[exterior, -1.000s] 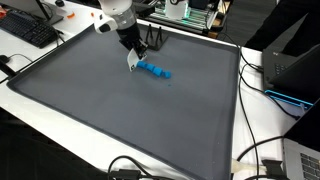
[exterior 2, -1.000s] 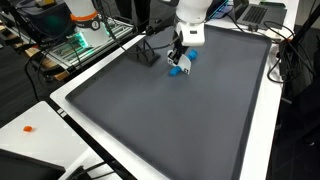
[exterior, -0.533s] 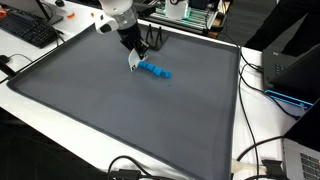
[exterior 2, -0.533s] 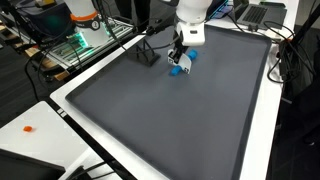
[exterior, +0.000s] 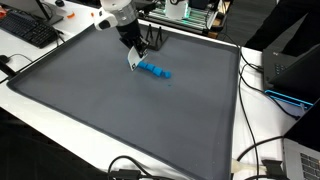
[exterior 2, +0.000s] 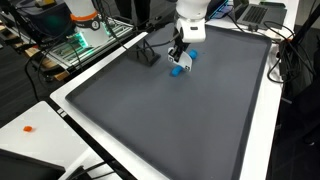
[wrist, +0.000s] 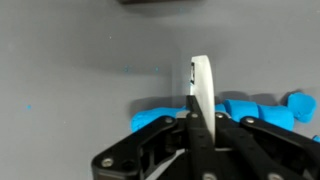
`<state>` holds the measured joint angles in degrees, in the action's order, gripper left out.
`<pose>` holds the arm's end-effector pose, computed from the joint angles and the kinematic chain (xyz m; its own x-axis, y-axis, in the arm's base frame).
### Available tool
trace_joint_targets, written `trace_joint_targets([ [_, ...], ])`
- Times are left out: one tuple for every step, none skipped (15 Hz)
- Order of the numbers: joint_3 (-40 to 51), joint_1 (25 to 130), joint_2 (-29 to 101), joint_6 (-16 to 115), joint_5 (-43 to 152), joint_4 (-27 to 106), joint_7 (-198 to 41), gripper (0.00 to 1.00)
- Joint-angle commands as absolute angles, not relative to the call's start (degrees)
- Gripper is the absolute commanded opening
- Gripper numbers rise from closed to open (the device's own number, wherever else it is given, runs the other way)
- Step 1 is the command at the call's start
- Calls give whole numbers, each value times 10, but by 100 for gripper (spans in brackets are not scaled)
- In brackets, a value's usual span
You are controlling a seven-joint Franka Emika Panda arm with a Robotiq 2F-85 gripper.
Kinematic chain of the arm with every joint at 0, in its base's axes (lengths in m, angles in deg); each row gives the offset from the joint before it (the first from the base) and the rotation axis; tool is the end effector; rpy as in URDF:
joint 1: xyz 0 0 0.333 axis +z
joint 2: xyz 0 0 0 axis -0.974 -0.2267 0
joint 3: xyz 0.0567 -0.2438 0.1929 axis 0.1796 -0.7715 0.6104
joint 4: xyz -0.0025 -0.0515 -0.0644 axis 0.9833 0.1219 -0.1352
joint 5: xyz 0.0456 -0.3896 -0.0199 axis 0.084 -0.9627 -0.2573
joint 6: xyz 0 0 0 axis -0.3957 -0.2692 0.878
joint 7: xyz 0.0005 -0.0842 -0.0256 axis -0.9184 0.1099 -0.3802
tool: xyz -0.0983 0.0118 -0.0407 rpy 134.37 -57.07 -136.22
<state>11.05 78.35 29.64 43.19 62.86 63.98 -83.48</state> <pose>0.5733 0.0295 0.2302 0.9794 -0.0146 -0.2016 -0.0294 -0.9970 -0.0709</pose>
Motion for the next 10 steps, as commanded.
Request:
trace_joint_targets([
  [116, 773, 312, 424, 640, 659, -848, 1],
  [116, 774, 312, 423, 639, 660, -846, 1],
  [116, 774, 311, 422, 638, 660, -846, 1],
  [115, 774, 310, 422, 637, 661, -845, 1],
  [114, 775, 309, 421, 635, 663, -842, 1],
  [115, 774, 308, 420, 637, 664, -844, 1],
  [114, 775, 307, 419, 635, 666, -842, 1],
  [114, 774, 307, 419, 636, 669, -842, 1],
  [114, 774, 307, 419, 636, 673, -843, 1],
  [114, 773, 308, 418, 637, 676, -843, 1],
])
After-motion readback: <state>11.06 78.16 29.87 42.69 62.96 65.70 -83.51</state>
